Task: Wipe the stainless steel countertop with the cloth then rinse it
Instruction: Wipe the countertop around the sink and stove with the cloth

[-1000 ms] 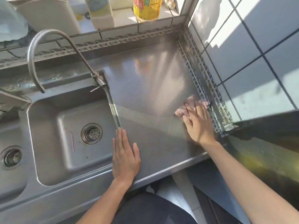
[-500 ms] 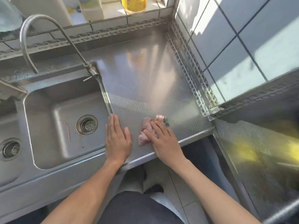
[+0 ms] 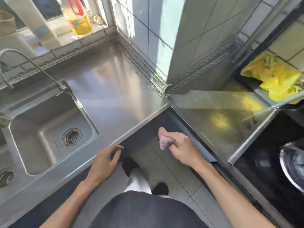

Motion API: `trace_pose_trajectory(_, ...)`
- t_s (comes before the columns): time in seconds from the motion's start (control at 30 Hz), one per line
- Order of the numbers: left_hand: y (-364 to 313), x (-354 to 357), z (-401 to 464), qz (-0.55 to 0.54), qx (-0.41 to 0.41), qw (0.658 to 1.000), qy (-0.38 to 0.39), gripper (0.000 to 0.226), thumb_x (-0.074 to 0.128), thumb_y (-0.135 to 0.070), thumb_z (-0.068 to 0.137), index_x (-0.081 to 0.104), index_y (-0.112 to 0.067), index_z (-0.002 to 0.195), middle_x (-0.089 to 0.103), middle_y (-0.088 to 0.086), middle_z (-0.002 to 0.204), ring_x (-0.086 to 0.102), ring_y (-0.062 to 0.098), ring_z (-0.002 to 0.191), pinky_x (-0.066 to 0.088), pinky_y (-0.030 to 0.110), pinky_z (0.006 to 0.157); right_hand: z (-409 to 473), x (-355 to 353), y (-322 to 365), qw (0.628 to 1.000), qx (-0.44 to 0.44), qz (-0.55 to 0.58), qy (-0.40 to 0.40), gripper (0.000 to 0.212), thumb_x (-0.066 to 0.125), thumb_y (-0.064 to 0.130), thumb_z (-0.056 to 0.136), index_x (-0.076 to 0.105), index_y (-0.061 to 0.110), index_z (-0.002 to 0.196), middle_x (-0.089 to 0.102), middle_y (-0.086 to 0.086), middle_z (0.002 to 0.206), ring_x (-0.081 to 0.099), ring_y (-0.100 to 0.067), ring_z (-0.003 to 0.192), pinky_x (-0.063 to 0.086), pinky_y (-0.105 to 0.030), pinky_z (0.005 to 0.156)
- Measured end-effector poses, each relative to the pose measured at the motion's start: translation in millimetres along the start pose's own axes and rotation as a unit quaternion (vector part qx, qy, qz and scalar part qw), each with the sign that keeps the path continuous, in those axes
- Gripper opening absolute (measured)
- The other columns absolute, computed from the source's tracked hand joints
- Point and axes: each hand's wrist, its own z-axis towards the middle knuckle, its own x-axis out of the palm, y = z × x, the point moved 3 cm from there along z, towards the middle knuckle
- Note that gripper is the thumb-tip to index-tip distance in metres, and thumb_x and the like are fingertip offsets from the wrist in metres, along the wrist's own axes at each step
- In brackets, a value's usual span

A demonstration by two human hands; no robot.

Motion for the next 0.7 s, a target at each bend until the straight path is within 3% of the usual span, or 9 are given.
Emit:
trace_pose_trajectory(0.1, -27, 18, -44, 0.007, 0.047, 0.997, 0.059, 0.023, 0.063, -0.021, 0.101, 0.071, -0.041, 0.106, 0.073, -0.031, 0.106, 0.07, -0.009, 0.102, 0.051, 0.013, 0.09, -69, -9, -25, 0.991, 0.033, 0.005, -0.128, 0.056, 0.055, -0.011, 0.08, 0.072, 0.025, 0.121, 0.074, 0.008, 0.117, 0.066, -0.021, 0.11, 0.053, -0.036, 0.094)
trace_pose_trajectory(0.27, -62, 43, -79, -0.009, 0.046, 0.992, 0.115, 0.027, 0.062, -0.021, 0.101, 0.069, -0.047, 0.103, 0.075, -0.03, 0.1, 0.071, -0.009, 0.099, 0.05, 0.007, 0.088, -168, -10, -63, 0.962, 0.156, 0.086, -0.207, 0.052, 0.067, -0.002, 0.085, 0.072, 0.029, 0.126, 0.073, 0.009, 0.122, 0.069, -0.012, 0.111, 0.056, -0.036, 0.097)
trace_pose_trajectory(0.37, -85, 55, -78, -0.031, 0.048, 0.989, 0.135, 0.031, 0.061, -0.016, 0.102, 0.07, -0.046, 0.102, 0.077, -0.023, 0.098, 0.073, -0.005, 0.098, 0.051, 0.008, 0.088, -211, -13, -76, 0.927, 0.215, 0.16, -0.261, 0.05, 0.064, -0.002, 0.088, 0.073, 0.031, 0.125, 0.078, 0.013, 0.11, 0.072, -0.007, 0.094, 0.062, -0.038, 0.085)
trace_pose_trajectory(0.47, -108, 71, -64, -0.012, 0.065, 0.981, 0.181, 0.026, 0.06, -0.017, 0.102, 0.073, -0.039, 0.097, 0.077, -0.024, 0.098, 0.073, -0.005, 0.098, 0.053, 0.015, 0.092, -236, -23, -87, 0.896, 0.258, 0.177, -0.316, 0.049, 0.065, 0.001, 0.087, 0.074, 0.037, 0.119, 0.077, 0.023, 0.09, 0.073, -0.002, 0.075, 0.061, -0.024, 0.066)
trace_pose_trajectory(0.53, -122, 81, -47, 0.006, 0.085, 0.975, 0.205, 0.023, 0.061, -0.018, 0.102, 0.073, -0.037, 0.097, 0.077, -0.026, 0.099, 0.072, -0.006, 0.099, 0.054, 0.019, 0.094, -242, -33, -96, 0.883, 0.275, 0.181, -0.335, 0.045, 0.066, 0.004, 0.088, 0.073, 0.036, 0.119, 0.077, 0.023, 0.084, 0.072, -0.004, 0.068, 0.061, -0.027, 0.062)
trace_pose_trajectory(0.6, -137, 91, -27, 0.021, 0.104, 0.969, 0.223, 0.019, 0.061, -0.021, 0.102, 0.073, -0.035, 0.099, 0.076, -0.027, 0.1, 0.072, -0.006, 0.099, 0.055, 0.021, 0.094, -240, -44, -105, 0.871, 0.285, 0.19, -0.351, 0.044, 0.066, 0.007, 0.089, 0.073, 0.035, 0.123, 0.078, 0.021, 0.087, 0.073, -0.006, 0.071, 0.063, -0.034, 0.065)
trace_pose_trajectory(0.7, -155, 107, 9, 0.041, 0.123, 0.962, 0.241, 0.016, 0.061, -0.025, 0.102, 0.073, -0.035, 0.099, 0.075, -0.029, 0.101, 0.072, -0.007, 0.098, 0.057, 0.023, 0.093, -230, -59, -121, 0.859, 0.279, 0.197, -0.381, 0.044, 0.066, 0.005, 0.089, 0.072, 0.032, 0.124, 0.079, 0.018, 0.101, 0.074, -0.001, 0.085, 0.059, -0.018, 0.07)
